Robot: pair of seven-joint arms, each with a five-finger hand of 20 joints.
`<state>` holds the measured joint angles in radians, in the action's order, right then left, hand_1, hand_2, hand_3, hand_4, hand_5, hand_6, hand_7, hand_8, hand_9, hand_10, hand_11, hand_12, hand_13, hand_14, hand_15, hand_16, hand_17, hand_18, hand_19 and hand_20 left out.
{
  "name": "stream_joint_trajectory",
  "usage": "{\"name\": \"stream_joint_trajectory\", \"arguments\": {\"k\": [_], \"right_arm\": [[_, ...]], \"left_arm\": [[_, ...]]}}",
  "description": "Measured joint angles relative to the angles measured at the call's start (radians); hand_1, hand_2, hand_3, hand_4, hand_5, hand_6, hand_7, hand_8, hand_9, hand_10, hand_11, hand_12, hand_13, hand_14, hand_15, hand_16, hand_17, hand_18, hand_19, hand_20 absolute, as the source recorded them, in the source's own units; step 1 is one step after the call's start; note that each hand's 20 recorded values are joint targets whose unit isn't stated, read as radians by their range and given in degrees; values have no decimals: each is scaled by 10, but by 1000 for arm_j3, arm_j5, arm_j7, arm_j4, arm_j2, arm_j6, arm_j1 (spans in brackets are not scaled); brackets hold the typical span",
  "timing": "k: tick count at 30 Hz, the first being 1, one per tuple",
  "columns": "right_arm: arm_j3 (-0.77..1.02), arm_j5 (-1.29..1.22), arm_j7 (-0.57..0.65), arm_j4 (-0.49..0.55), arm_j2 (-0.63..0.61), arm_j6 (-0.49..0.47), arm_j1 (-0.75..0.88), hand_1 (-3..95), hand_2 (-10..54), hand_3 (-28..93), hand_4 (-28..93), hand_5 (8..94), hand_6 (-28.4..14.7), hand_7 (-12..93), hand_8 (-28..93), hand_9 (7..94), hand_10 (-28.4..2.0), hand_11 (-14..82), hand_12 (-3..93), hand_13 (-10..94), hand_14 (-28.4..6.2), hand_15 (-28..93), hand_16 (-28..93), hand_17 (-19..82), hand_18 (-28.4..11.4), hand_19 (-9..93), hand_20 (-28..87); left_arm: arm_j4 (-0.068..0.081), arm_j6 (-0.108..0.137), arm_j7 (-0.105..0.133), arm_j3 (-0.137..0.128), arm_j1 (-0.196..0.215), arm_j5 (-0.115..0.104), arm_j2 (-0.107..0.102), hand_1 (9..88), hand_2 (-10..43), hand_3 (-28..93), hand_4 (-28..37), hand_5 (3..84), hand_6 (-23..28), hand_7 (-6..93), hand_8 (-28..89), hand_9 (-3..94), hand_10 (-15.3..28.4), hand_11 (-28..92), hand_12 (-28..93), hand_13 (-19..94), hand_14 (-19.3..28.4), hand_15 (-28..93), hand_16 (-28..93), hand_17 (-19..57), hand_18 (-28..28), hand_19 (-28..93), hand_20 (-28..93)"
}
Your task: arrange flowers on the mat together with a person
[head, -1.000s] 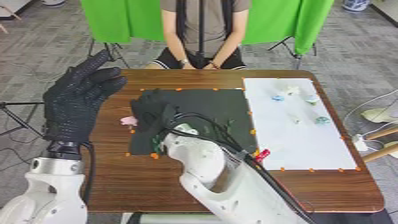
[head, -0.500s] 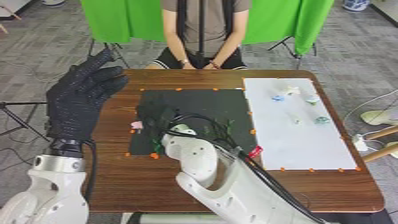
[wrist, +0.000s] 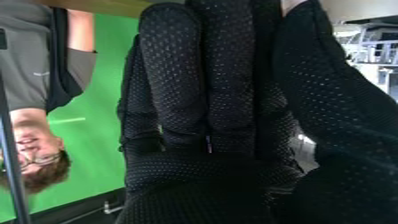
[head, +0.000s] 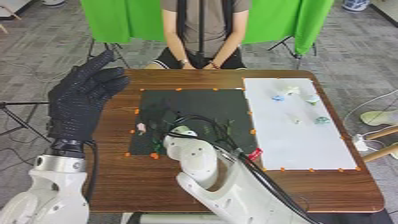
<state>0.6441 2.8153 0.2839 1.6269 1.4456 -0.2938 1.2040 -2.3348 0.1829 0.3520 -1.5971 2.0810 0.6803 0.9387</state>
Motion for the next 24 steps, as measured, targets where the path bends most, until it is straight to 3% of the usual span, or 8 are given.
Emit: {"name": "stream_joint_trajectory", "arguments": {"k": [18, 24], "right_arm": [[7, 18, -12, 2, 10, -19, 10, 415, -95, 725, -283, 797, 14, 169, -20, 868, -99, 316, 182, 733, -79, 621, 126, 212, -183, 779, 77], [63, -58, -13, 33, 20, -35, 35, 353, -95, 782, -283, 769, 12, 155, -114, 841, -111, 276, 163, 713, -100, 570, 107, 195, -187, 740, 76]], "left_arm": [[0, 3, -1, 3, 9, -2, 0, 233, 119, 750, -281, 436, 138, 105, -84, 428, 251, 319, 108, 339, 284, 563, -129, 18, 284, 851, -283], [-8, 8, -11, -20, 40, -2, 5, 233, 119, 750, -281, 436, 137, 105, -84, 428, 250, 318, 107, 338, 284, 563, -130, 16, 284, 843, -283]]}}
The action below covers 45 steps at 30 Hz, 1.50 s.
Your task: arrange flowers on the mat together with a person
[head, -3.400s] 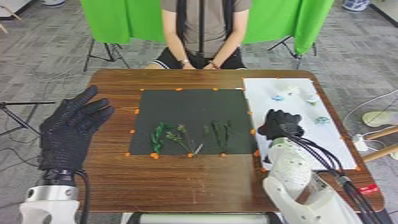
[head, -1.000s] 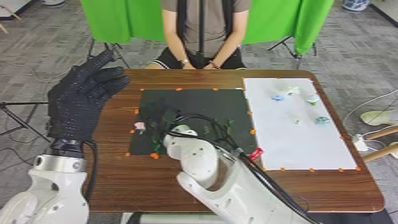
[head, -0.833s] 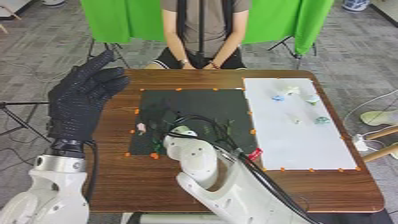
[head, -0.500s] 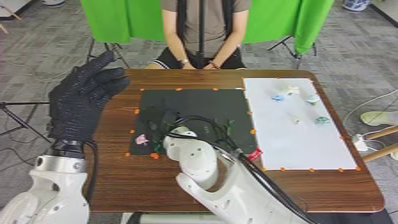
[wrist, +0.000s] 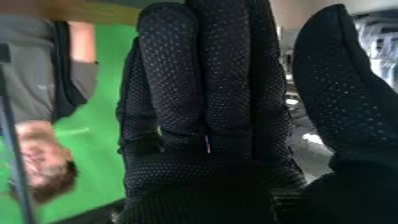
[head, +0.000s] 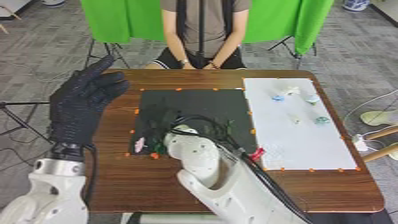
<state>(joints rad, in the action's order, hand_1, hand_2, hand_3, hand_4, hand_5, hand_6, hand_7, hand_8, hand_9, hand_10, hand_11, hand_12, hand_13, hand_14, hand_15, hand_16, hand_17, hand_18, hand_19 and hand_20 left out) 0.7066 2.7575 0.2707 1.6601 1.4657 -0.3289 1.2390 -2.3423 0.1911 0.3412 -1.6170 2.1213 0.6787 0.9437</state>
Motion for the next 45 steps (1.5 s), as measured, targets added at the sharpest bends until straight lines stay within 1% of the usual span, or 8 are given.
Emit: {"name": "stream_joint_trajectory", "arguments": {"k": [5, 10, 16, 21, 28, 36, 41, 45], "right_arm": [[158, -200, 10, 104, 40, -34, 92, 336, -88, 782, -283, 760, 1, 150, -128, 829, -128, 249, 155, 703, -111, 538, 103, 194, -194, 732, 78], [263, -429, 130, 214, 57, -55, 152, 308, -52, 789, -283, 710, -9, 144, -130, 778, -144, 229, 148, 655, -134, 522, 99, 165, -193, 705, 76], [510, -745, 369, 303, 117, -165, 217, 292, -39, 795, -283, 668, -16, 137, -129, 729, -158, 214, 136, 592, -166, 521, 84, 125, -197, 688, 87], [694, -961, 545, 325, 125, -97, 269, 250, 2, 778, -283, 648, -24, 132, -129, 694, -171, 199, 127, 555, -190, 494, 70, 103, -194, 642, 92], [901, -1307, 355, 430, 104, 124, 466, 222, 31, 786, -283, 547, 1, 127, -132, 583, -164, 132, 112, 466, -197, 372, 79, 55, -193, 517, 113], [959, -1686, 78, 453, -2, 158, 620, 215, 60, 788, -283, 497, 13, 126, -133, 539, -153, 110, 111, 430, -202, 330, 102, 41, -188, 486, 138], [964, -1839, 30, 465, -21, 167, 693, 211, 68, 790, -283, 489, 13, 126, -133, 536, -158, 111, 112, 430, -202, 344, 108, 41, -188, 487, 149], [977, -1831, 30, 466, 0, 166, 721, 209, 68, 793, -283, 488, 14, 129, -134, 536, -157, 113, 112, 433, -201, 351, 106, 41, -188, 485, 155]], "left_arm": [[-18, 15, -6, -40, 63, 2, 18, 232, 118, 753, -281, 434, 135, 105, -84, 426, 247, 316, 106, 336, 284, 558, -130, -5, 282, 799, -283], [-19, 46, 0, -43, 120, 6, 28, 227, 113, 758, -282, 427, 128, 102, -86, 417, 243, 303, 101, 327, 284, 553, -129, -25, 272, 754, -271], [-7, 51, 0, -42, 131, 14, 61, 226, 110, 760, -283, 423, 125, 100, -86, 412, 240, 290, 99, 323, 284, 547, -128, -31, 268, 732, -240], [-5, 51, -3, -49, 142, 14, 89, 225, 110, 762, -283, 419, 121, 99, -86, 403, 234, 279, 97, 314, 284, 535, -128, -34, 266, 721, -221], [-7, 50, -3, -61, 167, 23, 116, 224, 108, 765, -283, 395, 105, 96, -89, 371, 218, 241, 90, 288, 272, 489, -121, -45, 260, 689, -197], [-1, 51, -1, -60, 177, 24, 128, 223, 106, 766, -283, 387, 98, 97, -90, 376, 215, 239, 96, 288, 269, 476, -106, -49, 259, 679, -160], [16, 61, 13, -33, 176, 15, 121, 223, 107, 764, -283, 371, 87, 98, -93, 381, 218, 243, 98, 304, 279, 503, -106, -27, 277, 743, -147], [23, 62, 6, -25, 176, 22, 122, 222, 106, 765, -283, 369, 87, 98, -92, 386, 219, 250, 100, 306, 278, 505, -108, -26, 277, 746, -157]]}}
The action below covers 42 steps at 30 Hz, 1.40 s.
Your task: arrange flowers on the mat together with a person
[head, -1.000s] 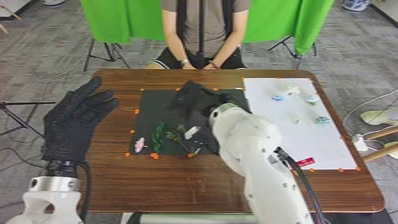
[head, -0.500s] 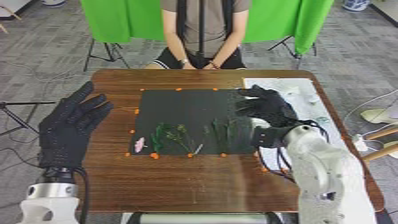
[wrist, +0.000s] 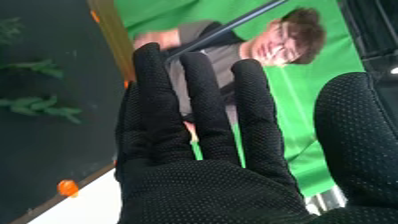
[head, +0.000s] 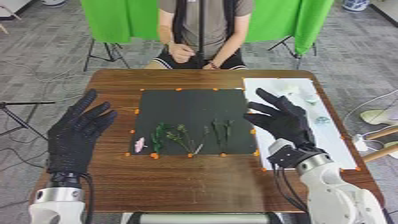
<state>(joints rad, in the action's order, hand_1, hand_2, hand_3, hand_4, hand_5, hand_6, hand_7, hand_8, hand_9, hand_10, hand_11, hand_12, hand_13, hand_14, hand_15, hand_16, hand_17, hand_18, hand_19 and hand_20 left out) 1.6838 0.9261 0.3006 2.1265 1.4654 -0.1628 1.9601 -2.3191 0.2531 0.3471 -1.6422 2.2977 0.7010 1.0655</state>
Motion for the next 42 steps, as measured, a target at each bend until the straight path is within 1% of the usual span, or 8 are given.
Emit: {"name": "stream_joint_trajectory", "arguments": {"k": [5, 17, 21, 27, 37, 42], "right_arm": [[25, 41, -4, 3, 22, 0, 2, 213, 55, 800, -283, 491, 16, 131, -135, 541, -151, 116, 112, 436, -201, 353, 103, 42, -187, 486, 160], [43, 61, -22, 9, 36, -1, 0, 215, 46, 802, -283, 485, 18, 131, -136, 535, -146, 109, 112, 433, -199, 335, 105, 44, -185, 475, 161], [42, 61, -15, 5, 40, -8, -1, 218, 37, 804, -283, 484, 19, 131, -136, 535, -145, 109, 113, 434, -198, 334, 106, 44, -185, 474, 162], [33, 62, -6, -6, 41, -13, -5, 220, 35, 804, -283, 483, 20, 132, -136, 535, -145, 110, 113, 435, -196, 334, 108, 44, -185, 473, 164], [32, 57, -6, -13, 44, -11, -7, 220, 37, 803, -283, 485, 19, 133, -138, 537, -145, 111, 113, 437, -196, 338, 109, 44, -184, 475, 167], [33, 55, -6, -14, 45, -9, -7, 220, 39, 803, -283, 485, 19, 134, -138, 537, -146, 113, 113, 437, -195, 341, 108, 44, -184, 475, 168]], "left_arm": [[0, 0, -2, -2, 0, 5, 8, 223, 106, 767, -283, 370, 88, 100, -91, 390, 223, 261, 103, 307, 281, 513, -108, -27, 275, 747, -167], [0, 2, 0, -3, 0, 3, 8, 225, 108, 766, -283, 374, 93, 101, -92, 392, 227, 273, 102, 305, 284, 535, -114, -26, 275, 765, -182], [0, 2, -3, -3, 0, 3, 11, 226, 109, 764, -283, 378, 98, 102, -90, 392, 228, 274, 101, 304, 284, 537, -116, -25, 275, 768, -189], [0, 2, -16, -3, 0, 4, 13, 228, 110, 763, -283, 379, 99, 102, -90, 393, 229, 278, 101, 303, 284, 540, -118, -25, 275, 771, -198], [0, 3, -19, -1, -1, 4, 14, 228, 110, 764, -283, 376, 98, 105, -90, 392, 229, 280, 101, 302, 284, 543, -121, -28, 272, 767, -209], [0, 3, -22, 4, -5, 4, 17, 229, 110, 764, -283, 377, 100, 106, -91, 393, 230, 282, 101, 300, 284, 545, -121, -30, 271, 765, -210]]}}
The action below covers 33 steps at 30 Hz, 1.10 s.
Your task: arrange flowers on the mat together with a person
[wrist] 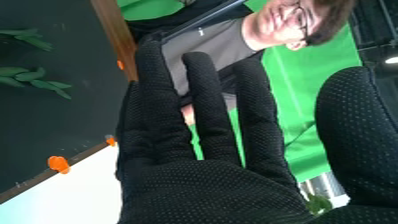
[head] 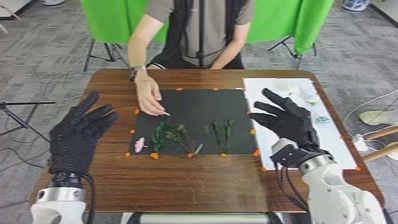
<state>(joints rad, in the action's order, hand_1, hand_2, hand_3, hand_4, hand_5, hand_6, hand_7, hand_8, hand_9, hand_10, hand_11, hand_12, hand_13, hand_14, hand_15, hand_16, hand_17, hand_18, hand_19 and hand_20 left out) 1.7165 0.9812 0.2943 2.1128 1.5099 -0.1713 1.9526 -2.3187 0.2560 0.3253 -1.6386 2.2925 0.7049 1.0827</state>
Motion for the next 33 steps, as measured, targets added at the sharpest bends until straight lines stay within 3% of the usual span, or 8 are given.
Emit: {"name": "stream_joint_trajectory", "arguments": {"k": [6, 26, 33], "right_arm": [[-5, 7, 2, -3, 0, -2, -5, 218, 38, 805, -283, 482, 16, 132, -137, 537, -153, 114, 113, 436, -195, 344, 109, 43, -184, 476, 170], [25, 102, 10, -8, -48, 49, -28, 220, 36, 799, -283, 485, 10, 131, -135, 606, -180, 233, 129, 516, -181, 604, 68, 71, -188, 551, 193], [41, 252, 13, -9, -92, 138, -51, 225, 29, 799, -283, 488, 5, 131, -132, 633, -182, 258, 130, 553, -177, 623, 59, 95, -199, 596, 200]], "left_arm": [[1, 0, -7, 0, -1, 0, 3, 229, 110, 765, -283, 377, 100, 107, -92, 392, 230, 282, 101, 300, 284, 546, -121, -33, 268, 754, -211], [4, 3, -15, 7, -8, 0, 9, 230, 111, 765, -283, 378, 103, 107, -92, 391, 231, 287, 100, 299, 284, 546, -124, -41, 264, 731, -180], [4, 17, 5, 22, -9, -4, -2, 231, 113, 763, -283, 379, 104, 108, -92, 390, 230, 289, 100, 299, 284, 548, -125, -41, 264, 729, -174]]}}
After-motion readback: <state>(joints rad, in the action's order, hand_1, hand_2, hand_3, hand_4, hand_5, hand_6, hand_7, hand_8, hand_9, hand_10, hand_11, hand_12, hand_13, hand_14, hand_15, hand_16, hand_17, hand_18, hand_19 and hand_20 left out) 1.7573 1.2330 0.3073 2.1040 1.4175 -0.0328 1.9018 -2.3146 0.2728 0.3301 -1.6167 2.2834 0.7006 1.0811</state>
